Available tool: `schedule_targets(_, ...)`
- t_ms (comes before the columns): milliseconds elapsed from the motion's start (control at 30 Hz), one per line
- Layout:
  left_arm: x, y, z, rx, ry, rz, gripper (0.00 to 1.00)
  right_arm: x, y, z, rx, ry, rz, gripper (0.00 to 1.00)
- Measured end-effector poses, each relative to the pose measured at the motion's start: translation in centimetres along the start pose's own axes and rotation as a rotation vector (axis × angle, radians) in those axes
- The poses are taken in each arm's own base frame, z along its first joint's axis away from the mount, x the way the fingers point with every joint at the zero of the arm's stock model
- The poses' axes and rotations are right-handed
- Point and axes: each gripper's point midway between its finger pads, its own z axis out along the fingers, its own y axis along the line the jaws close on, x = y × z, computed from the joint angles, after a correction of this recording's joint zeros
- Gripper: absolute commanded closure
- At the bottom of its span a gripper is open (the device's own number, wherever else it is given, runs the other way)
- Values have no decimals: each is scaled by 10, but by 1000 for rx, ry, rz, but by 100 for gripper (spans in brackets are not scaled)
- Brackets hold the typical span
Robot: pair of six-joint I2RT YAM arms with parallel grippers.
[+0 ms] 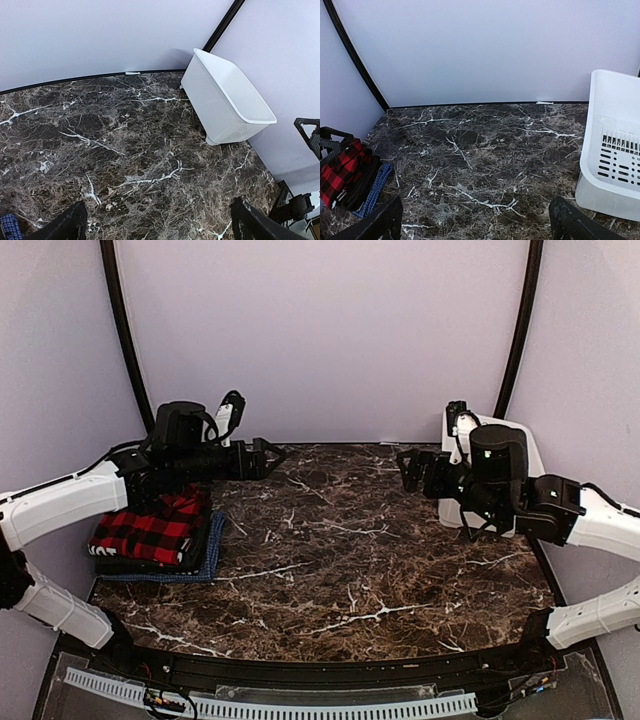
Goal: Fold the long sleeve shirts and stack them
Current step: Reset both arms
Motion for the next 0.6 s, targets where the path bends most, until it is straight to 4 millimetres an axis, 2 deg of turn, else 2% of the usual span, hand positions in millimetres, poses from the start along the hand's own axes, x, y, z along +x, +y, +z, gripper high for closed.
schedule_targets(600, -5, 3, -7, -24, -33, 3, 1, -3, -2, -4, -3, -11, -1, 2)
